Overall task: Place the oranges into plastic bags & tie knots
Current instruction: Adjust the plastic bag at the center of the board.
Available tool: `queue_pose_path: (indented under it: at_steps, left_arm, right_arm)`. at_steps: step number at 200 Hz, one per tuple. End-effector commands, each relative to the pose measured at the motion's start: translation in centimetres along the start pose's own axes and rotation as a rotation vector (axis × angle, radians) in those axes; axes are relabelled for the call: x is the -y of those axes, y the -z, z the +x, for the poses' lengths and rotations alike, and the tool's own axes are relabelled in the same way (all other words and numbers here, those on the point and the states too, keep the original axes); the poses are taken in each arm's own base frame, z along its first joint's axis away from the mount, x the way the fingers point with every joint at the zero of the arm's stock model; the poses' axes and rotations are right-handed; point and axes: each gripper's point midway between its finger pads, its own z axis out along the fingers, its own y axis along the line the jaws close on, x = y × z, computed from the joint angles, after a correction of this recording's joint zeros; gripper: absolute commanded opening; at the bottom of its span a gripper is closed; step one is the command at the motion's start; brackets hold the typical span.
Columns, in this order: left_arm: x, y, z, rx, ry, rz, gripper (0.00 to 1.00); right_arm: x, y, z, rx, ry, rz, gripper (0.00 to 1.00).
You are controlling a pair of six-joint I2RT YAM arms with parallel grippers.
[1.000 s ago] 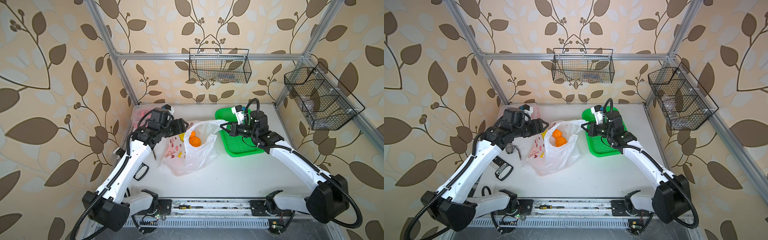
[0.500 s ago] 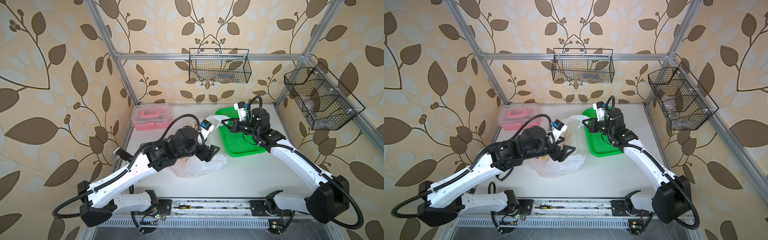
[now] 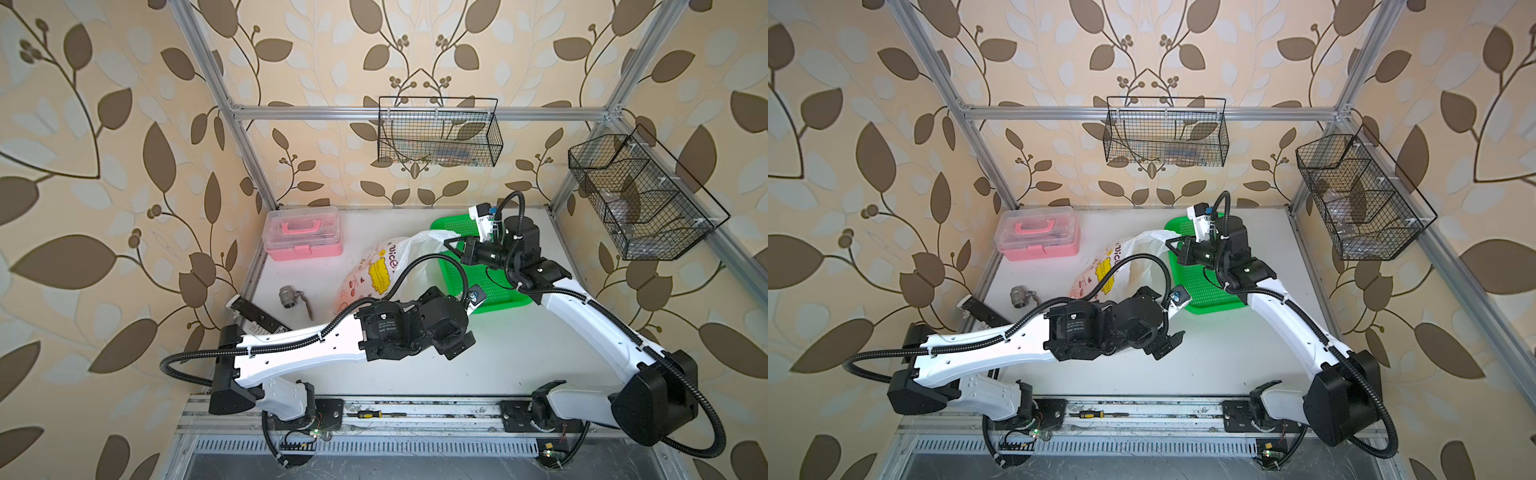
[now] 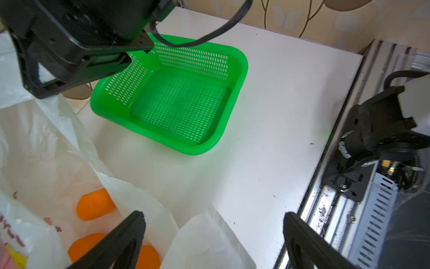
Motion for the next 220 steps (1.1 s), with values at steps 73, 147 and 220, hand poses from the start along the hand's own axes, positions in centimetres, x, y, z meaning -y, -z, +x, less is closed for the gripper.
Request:
queue_pose_path:
  at_steps: [73, 147, 220]
  left_arm:
    - [-2.5, 0.2, 1.0, -0.114, -0.106, -0.177, 0.0]
    - [-10.6, 12.4, -4.8, 0.262, 0.04, -0.235, 0.0]
    - [-20.0, 19.2, -7.4, 0.452, 0.203, -0.336, 0.0]
  right_arm:
    - [-0.6, 1.3, -1.8, 0.057, -0.018, -0.001, 0.0]
    - [-0.8, 8.6, -5.1, 0.244, 0.004, 0.127, 0.0]
    - [-2.2, 15.5, -6.6, 0.339, 0.036, 0.219, 0.0]
